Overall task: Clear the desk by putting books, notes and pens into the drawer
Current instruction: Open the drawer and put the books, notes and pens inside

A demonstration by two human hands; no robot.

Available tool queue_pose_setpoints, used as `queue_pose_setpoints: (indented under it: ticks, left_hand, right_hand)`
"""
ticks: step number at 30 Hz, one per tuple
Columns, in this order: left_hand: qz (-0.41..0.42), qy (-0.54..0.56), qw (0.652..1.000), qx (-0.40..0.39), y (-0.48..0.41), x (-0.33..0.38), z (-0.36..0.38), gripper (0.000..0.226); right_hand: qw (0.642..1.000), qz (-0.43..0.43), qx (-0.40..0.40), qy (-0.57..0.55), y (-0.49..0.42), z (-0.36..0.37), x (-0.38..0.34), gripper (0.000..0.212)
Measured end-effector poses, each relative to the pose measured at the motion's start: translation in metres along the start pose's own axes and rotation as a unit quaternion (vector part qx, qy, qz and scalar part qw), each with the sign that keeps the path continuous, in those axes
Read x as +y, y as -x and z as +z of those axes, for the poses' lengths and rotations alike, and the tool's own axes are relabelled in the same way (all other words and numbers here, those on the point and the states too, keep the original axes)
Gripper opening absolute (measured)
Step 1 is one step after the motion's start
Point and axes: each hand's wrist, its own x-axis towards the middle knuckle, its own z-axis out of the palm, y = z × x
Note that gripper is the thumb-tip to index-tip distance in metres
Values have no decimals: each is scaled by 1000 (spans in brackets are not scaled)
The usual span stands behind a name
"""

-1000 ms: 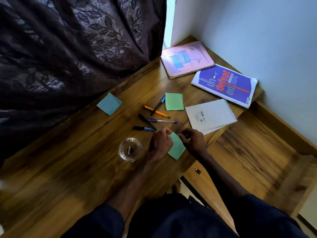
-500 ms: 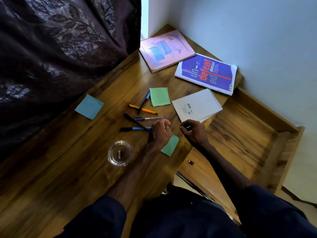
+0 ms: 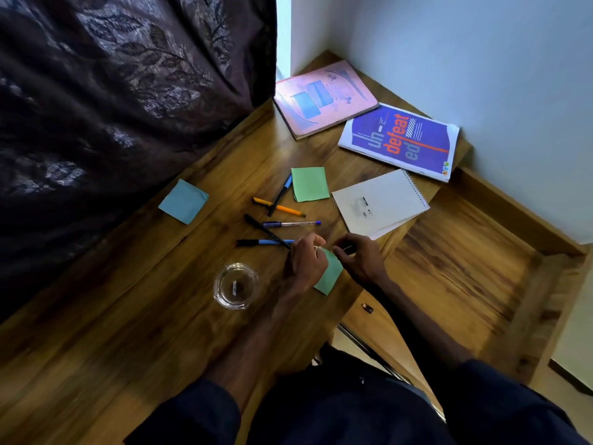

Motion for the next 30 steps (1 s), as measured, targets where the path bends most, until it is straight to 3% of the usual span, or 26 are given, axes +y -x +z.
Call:
queue_pose_setpoints:
  ticks: [9,15,18,22,26,30]
  left_hand:
    - [4,-4,999,39,37,-17,-18,23]
    - [-30,3,993,112,73,-36,-45,19]
    - [-75,-2,982,174,95,-52,-61,19]
    - [-201,-3,948,246,126,-82,-86,19]
    - [-278,32,924,262,145,-107,-105,18]
    - [-334,25,917,217,148,-118,-116,17]
  right_hand:
    - [997,-62,-35,-24,24,20,-16,10]
    - [988,-106,-110,-7,37,38,-30,10]
    - [981,-123,-148,16,37,56,-44,10]
    - [968,-140,-207,32,32,85,-69,10]
    - [970,-105,-208,67,30,107,-91,21]
    - [974,-36,-206,90,24,115,-99,34]
